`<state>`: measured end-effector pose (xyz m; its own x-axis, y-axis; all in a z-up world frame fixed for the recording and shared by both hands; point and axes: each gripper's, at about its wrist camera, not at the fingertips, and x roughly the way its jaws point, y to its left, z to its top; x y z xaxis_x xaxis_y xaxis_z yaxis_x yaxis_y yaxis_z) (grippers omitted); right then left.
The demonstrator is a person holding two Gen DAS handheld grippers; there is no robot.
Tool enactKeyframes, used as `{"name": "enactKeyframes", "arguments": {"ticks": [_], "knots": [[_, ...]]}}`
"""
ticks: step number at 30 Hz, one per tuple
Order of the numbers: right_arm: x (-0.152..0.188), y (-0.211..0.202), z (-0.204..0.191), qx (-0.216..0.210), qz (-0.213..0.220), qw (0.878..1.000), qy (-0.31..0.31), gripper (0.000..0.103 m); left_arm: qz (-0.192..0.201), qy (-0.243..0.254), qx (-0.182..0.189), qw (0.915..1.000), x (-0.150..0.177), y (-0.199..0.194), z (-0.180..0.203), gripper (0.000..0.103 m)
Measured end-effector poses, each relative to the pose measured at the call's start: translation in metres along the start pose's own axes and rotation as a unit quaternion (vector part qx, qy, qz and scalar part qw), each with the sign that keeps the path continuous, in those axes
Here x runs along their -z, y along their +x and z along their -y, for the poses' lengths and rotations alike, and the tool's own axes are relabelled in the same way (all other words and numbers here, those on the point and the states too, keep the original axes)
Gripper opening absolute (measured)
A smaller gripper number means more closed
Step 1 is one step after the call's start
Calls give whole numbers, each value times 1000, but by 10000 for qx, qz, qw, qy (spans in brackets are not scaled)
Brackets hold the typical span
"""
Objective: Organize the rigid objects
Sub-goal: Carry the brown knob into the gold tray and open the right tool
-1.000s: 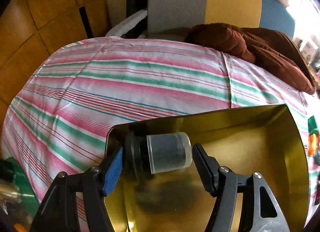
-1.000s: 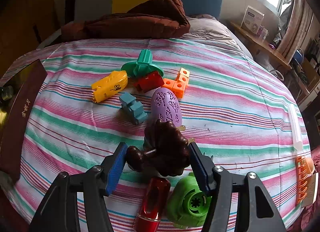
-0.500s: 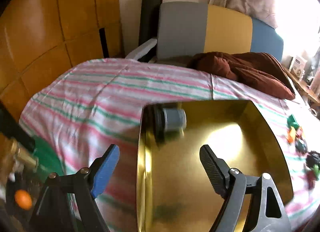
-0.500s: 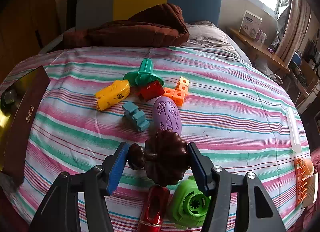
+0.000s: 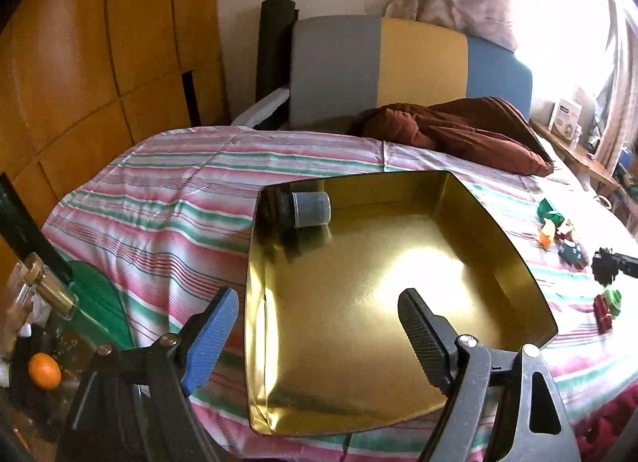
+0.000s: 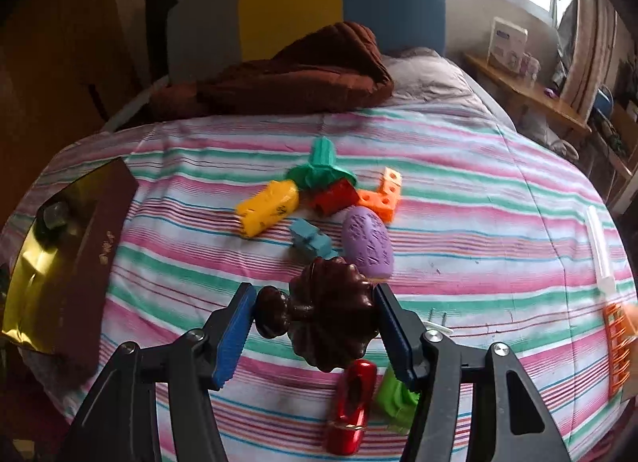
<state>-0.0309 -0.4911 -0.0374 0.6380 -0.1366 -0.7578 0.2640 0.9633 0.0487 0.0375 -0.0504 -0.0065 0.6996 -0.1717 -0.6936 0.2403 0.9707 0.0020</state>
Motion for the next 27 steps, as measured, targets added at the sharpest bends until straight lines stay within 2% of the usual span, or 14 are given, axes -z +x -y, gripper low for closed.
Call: {"name": "enactKeyframes", "arguments": {"ticks": [5,11,16,18,23,27], "knots": [[-19,-26,-46,-433,260,9981,-365,61,-96,-86,-59,9999,10,-1,-5,83],[-37,-35,-150,-1320,299,9842,-1146,61,-145,-279,-310,9990,18,-5,-22,83],[-42,-19,-252,-2050,-4,9647,-1656,61,-133,-443,-500,9977,25,-11,-43,83],[-41,-5,-291,-2217,-222,9574,-1835,61,-165,-549,-529,9970,29,-11,-53,83],[-43,28,-360,-2465,-734,9474,-1903,61,-257,-798,-621,9945,39,-8,-74,83],[-46,53,-393,-2439,-1010,9461,-1879,61,-278,-928,-707,9928,44,-6,-86,83]]}}
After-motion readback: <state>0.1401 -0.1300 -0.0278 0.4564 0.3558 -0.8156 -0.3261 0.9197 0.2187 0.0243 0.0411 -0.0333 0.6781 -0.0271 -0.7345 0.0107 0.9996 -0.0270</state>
